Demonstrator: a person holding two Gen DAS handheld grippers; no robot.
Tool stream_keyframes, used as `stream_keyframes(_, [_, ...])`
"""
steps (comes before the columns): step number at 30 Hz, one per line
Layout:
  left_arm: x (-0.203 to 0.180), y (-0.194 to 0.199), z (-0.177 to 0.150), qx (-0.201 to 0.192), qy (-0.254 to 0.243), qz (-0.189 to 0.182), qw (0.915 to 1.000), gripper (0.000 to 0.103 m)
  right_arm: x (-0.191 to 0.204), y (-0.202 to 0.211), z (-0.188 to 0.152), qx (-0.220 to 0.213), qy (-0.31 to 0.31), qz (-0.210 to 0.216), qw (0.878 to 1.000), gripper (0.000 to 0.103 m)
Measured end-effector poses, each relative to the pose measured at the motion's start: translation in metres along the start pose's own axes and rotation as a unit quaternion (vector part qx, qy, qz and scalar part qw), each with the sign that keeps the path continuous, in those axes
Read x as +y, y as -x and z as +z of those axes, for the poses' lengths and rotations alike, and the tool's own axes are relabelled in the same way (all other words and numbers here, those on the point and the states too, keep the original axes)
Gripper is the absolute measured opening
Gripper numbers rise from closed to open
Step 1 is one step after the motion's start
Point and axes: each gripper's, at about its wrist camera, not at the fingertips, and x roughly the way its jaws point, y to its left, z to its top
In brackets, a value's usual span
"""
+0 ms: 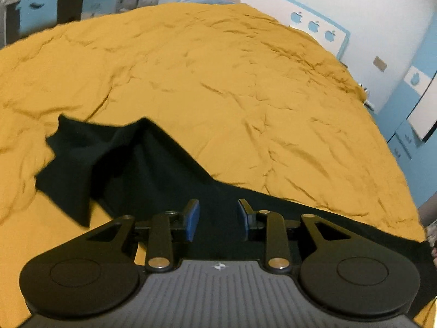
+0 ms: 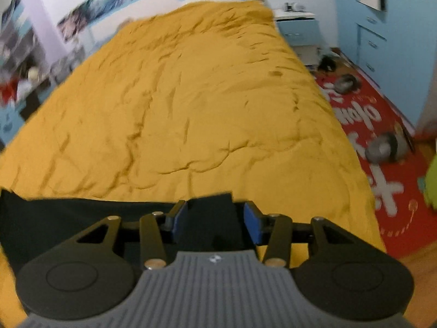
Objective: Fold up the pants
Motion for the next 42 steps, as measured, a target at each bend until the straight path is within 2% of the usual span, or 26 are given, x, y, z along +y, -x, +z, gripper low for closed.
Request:
stream_keyframes(4, [-0.001,-0.021,0.010,0.003,-0.017,0.008,0.9998,0.035,-0.012,-0.042,0.013,0.037,0.017,0.020,0.999,0.042])
stream_keyframes(5, [0.000,-0.025,0.011,0.004,-0.017,0.008,0.9998,0.035,-0.015,-0.049,0.013,0.044,0.017,0.028,0.998,0.035])
stream_keyframes(6, [0.001,-0.029,0.012,0.005,-0.019,0.009,0.9998,0.035,-0.015,-0.054,0.014,0.046,0.019,0.034,0.998,0.019])
stream_keyframes(8, [0.002,-0.040,0.014,0.009,-0.023,0.014,0.9996,0.035,-0.011,-0.052,0.012,0.040,0.039,0.035,0.998,0.005])
stream_keyframes(10, [0.001,-0.048,0.013,0.009,-0.027,0.016,0.9994,0.035,-0.007,-0.045,0.008,0.027,0.053,0.032,0.998,0.000])
stream_keyframes(14, [-0.002,-0.059,0.011,0.009,-0.029,0.015,0.9994,0.035,0.004,-0.027,0.004,-0.021,0.074,0.024,0.997,0.000])
stream_keyframes(17, [-0.005,-0.068,0.009,0.013,-0.033,0.021,0.9992,0.035,0.003,-0.024,0.006,-0.045,0.068,-0.011,0.997,0.000])
stream_keyframes(23, [-0.002,-0.076,0.002,0.009,-0.033,0.038,0.9987,0.035,-0.005,-0.061,-0.002,0.005,0.046,-0.042,0.998,0.000])
stream_keyframes(25, [-0.001,-0.064,0.003,0.000,-0.026,0.028,0.9993,0.035,-0.011,-0.063,-0.003,0.015,0.018,-0.046,0.999,0.000])
stream_keyframes(28, [0.002,-0.031,0.010,-0.030,-0.022,-0.006,0.9993,0.037,-0.005,-0.049,0.000,-0.006,0.009,-0.070,0.997,0.013])
stream_keyframes(29, [0.004,-0.020,0.012,-0.037,-0.026,-0.009,0.9989,0.037,-0.001,-0.041,0.000,-0.015,0.013,-0.072,0.997,0.023])
stream_keyframes(33, [0.018,0.023,0.020,-0.049,-0.073,-0.014,0.9960,0.044,0.036,-0.007,-0.007,-0.045,0.013,-0.057,0.997,0.024])
stream_keyframes(36, [0.034,0.041,0.020,-0.035,-0.134,0.025,0.9900,0.047,0.079,0.007,-0.022,-0.053,0.009,-0.026,0.998,0.031])
stream_keyframes(38, [0.047,0.046,0.016,-0.020,-0.158,0.051,0.9858,0.051,0.114,0.007,-0.039,-0.051,0.010,0.003,0.999,0.033])
stream_keyframes(42, [0.074,0.046,-0.004,0.007,-0.163,0.076,0.9836,0.060,0.175,-0.007,-0.071,-0.036,0.011,0.028,0.999,0.033])
